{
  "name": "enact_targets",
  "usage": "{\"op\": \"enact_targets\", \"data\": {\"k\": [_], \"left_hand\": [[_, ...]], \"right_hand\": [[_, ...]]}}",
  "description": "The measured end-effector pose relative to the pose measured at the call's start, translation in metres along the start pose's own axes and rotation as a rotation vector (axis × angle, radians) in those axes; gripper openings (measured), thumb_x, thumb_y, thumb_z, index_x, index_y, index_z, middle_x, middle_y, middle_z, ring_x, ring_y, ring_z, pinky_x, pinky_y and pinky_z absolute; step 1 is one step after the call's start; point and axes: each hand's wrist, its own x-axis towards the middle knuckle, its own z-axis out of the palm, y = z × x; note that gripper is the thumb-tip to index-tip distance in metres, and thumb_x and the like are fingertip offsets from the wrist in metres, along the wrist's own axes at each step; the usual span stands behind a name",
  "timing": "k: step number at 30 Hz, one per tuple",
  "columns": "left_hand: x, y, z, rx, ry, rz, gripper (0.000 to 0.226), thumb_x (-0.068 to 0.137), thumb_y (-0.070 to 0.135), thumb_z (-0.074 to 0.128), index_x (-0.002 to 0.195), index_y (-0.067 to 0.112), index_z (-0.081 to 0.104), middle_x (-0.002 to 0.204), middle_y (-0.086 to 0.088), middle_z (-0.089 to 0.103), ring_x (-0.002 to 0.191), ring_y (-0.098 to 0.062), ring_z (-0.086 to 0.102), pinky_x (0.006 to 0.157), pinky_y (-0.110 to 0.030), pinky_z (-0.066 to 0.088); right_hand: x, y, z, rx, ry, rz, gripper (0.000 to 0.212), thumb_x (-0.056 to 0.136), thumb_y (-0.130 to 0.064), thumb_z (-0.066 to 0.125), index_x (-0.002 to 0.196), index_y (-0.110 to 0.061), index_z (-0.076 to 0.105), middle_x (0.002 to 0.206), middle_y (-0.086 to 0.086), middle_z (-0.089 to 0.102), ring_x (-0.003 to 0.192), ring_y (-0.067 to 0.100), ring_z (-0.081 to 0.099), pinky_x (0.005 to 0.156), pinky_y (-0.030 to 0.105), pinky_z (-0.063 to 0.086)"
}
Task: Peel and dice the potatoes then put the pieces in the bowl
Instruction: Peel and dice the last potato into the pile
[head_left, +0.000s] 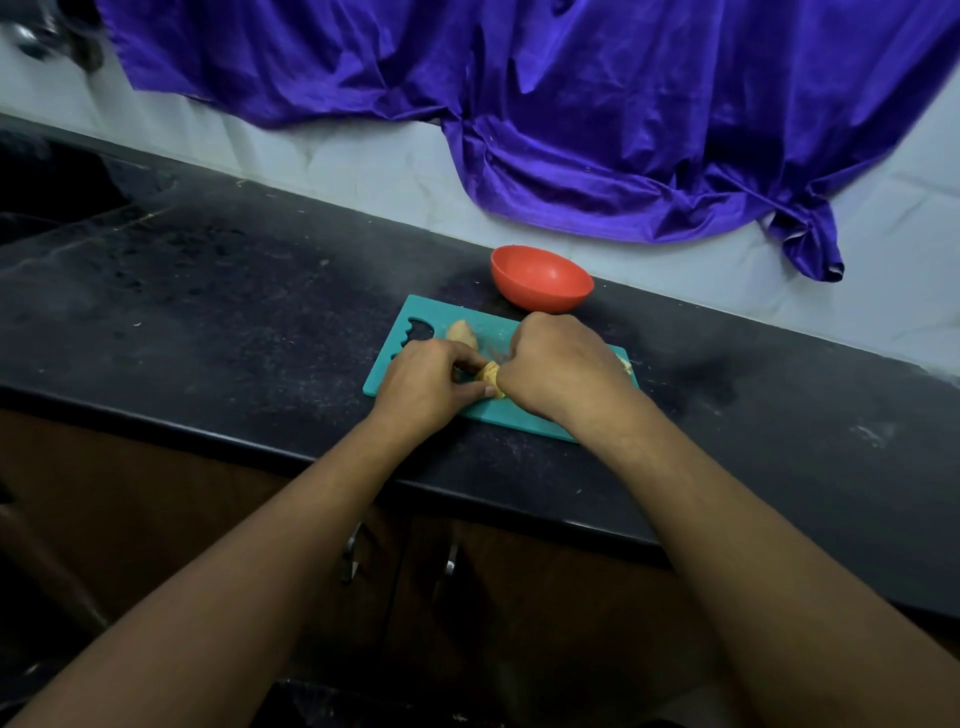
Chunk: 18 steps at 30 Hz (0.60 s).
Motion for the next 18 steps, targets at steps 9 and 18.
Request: {"op": "enact_targets", "data": {"k": [9,18], "left_hand": [[-0.002,0.002,-0.001,0.018,0.008,0.012,0.024,0.088,0.019,0.076,0.111,0.022,0.079,0.108,0.002,0.078,0.100,-0.013,0.070,0.094,-0.038,0.056],[0.001,-0.004,0.004,0.034,0.028,0.013,0.023,0.088,0.038,0.079,0.110,0.035,0.079,0.104,0.010,0.078,0.093,-0.010,0.070,0.086,-0.037,0.057]], "right_hand": [[-0.002,-0.010,0.028,-0.089,0.014,-0.040,0.011,0.097,-0.021,0.059,0.100,-0.024,0.049,0.082,-0.001,0.046,0.084,0.022,0.053,0.069,0.037,0.044],[-0.022,0.002,0.071,-0.105,0.121,-0.032,0.048,0.099,-0.022,0.057,0.146,-0.014,0.047,0.114,0.009,0.066,0.105,0.031,0.064,0.074,0.039,0.044]]}}
